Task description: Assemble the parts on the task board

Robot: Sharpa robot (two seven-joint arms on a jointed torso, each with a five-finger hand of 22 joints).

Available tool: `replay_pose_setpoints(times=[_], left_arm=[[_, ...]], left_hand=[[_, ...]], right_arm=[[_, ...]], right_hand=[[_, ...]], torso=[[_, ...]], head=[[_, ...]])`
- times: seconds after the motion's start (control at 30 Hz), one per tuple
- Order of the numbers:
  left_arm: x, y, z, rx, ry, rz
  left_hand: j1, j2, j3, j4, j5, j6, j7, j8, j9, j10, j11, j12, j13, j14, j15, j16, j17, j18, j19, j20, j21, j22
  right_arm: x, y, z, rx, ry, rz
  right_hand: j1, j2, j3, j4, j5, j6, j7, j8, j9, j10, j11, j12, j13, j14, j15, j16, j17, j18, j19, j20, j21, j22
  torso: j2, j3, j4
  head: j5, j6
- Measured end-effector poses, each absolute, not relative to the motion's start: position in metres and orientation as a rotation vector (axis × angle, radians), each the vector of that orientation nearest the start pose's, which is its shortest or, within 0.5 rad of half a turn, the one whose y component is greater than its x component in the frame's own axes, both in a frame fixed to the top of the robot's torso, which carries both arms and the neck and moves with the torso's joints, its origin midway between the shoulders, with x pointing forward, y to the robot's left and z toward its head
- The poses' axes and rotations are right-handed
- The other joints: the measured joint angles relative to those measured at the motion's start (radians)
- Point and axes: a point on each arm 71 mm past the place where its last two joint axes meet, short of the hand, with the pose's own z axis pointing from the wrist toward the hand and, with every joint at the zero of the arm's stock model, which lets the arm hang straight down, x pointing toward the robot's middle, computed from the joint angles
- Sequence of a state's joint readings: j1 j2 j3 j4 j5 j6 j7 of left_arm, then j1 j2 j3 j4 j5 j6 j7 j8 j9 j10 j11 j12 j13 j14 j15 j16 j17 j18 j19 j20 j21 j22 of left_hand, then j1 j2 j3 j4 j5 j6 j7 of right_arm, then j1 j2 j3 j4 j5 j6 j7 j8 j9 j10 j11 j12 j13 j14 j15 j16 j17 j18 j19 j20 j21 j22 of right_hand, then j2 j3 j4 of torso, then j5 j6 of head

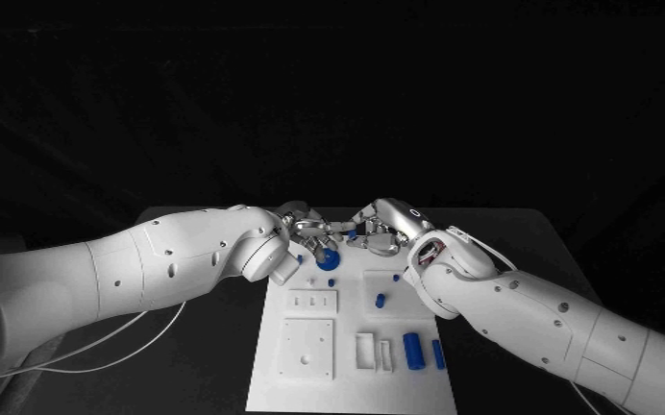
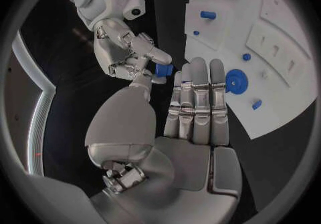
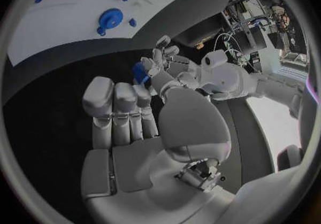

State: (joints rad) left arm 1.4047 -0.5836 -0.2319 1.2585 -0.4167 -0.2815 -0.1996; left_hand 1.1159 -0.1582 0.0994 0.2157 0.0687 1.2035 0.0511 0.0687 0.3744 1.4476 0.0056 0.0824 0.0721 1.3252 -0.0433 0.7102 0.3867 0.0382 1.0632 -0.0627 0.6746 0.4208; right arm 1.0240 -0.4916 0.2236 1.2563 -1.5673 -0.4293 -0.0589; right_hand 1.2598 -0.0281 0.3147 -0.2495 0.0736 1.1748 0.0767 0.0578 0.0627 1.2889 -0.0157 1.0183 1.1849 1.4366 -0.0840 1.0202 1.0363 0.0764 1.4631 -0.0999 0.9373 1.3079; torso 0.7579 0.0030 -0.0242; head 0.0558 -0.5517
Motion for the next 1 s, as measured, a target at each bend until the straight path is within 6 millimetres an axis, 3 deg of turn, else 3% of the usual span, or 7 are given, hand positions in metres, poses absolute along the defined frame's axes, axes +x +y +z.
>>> replay_pose_setpoints(times=[0.1,0.33,0.47,0.77,0.9,1.0], left_arm=[[0.5436,0.1607,-0.1824,-0.761,1.962,-0.887],[0.5423,0.1579,-0.1831,-0.744,1.974,-0.882],[0.5418,0.1543,-0.1832,-0.735,1.979,-0.886],[0.5417,0.1526,-0.1846,-0.733,1.983,-0.887],[0.5418,0.1528,-0.185,-0.733,1.984,-0.888],[0.5417,0.1524,-0.185,-0.732,1.985,-0.889]], left_hand=[[0.0,0.0,-0.002,-0.003,0.0,0.0,0.0,0.0,0.019,0.0,0.0,0.003,0.0,0.0,0.0,0.001,0.0,0.0,0.0,0.0,0.0,0.005],[0.012,0.012,-0.007,-0.051,0.015,0.0,0.0,0.0,0.044,0.0,0.0,0.003,0.0,0.0,0.0,0.001,-0.001,0.0,0.0,0.0,0.0,0.013],[0.017,0.017,-0.005,-0.055,0.019,0.0,0.0,0.0,0.046,0.0,0.0,0.003,0.0,0.0,0.0,0.005,-0.002,0.0,0.0,0.0,0.0,0.014],[0.042,0.056,-0.016,-0.104,0.027,-0.003,-0.003,0.0,0.052,0.0,0.0,0.003,0.0,-0.003,-0.003,0.005,-0.003,0.0,0.0,0.0,-0.004,0.023],[0.053,0.066,-0.026,-0.12,0.06,-0.003,-0.003,0.0,0.058,0.004,-0.004,0.003,0.0,-0.003,-0.003,0.01,-0.003,0.0,-0.002,-0.002,-0.007,0.027],[0.053,0.074,-0.029,-0.123,0.064,-0.003,-0.003,0.0,0.062,0.007,-0.007,0.003,0.0,-0.003,-0.003,0.01,-0.003,0.0,-0.004,-0.004,-0.007,0.029]], right_arm=[[0.5212,-0.1018,-0.187,-0.041,1.446,0.801],[0.5209,-0.0979,-0.1873,-0.042,1.449,0.802],[0.5204,-0.0962,-0.1877,-0.044,1.452,0.802],[0.5198,-0.0949,-0.1881,-0.049,1.458,0.8],[0.5197,-0.0943,-0.1886,-0.05,1.461,0.8],[0.5196,-0.0942,-0.1888,-0.051,1.463,0.799]], right_hand=[[0.0,0.0,0.0,0.0,0.0,0.0,0.0,0.0,0.0,0.0,0.0,0.0,0.0,0.0,0.0,0.0,0.0,0.0,0.0,0.0,0.0,0.0],[0.0,0.0,0.003,0.003,0.0,0.0,0.0,-0.003,0.0,0.001,0.001,0.0,0.0,0.0,0.0,0.0,0.001,0.0,0.0,0.0,0.0,0.0],[0.0,0.0,0.003,0.003,0.0,0.0,0.0,0.001,-0.001,0.001,0.001,0.0,0.001,0.0,0.0,0.0,0.001,0.0,0.0,0.0,0.008,0.0],[0.004,-0.004,0.003,0.003,0.0,-0.001,0.001,0.001,0.001,0.001,0.001,0.0,0.001,0.0,0.0,0.0,0.001,0.0,0.0,0.0,0.008,0.0],[0.004,-0.004,0.003,0.003,0.0,-0.001,0.001,0.001,0.001,0.001,0.001,0.0,0.001,0.0,0.0,0.0,0.001,0.0,0.0,0.0,0.008,0.0],[0.004,-0.004,0.003,0.003,0.0,-0.002,0.001,0.001,0.001,0.001,0.001,0.0,0.001,0.0,0.0,0.0,0.001,0.0,0.0,0.0,0.008,0.0]], torso=[[0.0,-0.0001,0.0001],[0.0,0.0002,0.0],[0.0,0.0001,0.0001],[0.001,0.0004,-0.0007],[0.002,0.0009,-0.0013],[0.002,0.0011,-0.0007]], head=[[-0.001,0.0],[-0.003,0.002],[-0.004,0.002],[-0.004,0.004],[-0.005,0.005],[-0.007,0.005]])
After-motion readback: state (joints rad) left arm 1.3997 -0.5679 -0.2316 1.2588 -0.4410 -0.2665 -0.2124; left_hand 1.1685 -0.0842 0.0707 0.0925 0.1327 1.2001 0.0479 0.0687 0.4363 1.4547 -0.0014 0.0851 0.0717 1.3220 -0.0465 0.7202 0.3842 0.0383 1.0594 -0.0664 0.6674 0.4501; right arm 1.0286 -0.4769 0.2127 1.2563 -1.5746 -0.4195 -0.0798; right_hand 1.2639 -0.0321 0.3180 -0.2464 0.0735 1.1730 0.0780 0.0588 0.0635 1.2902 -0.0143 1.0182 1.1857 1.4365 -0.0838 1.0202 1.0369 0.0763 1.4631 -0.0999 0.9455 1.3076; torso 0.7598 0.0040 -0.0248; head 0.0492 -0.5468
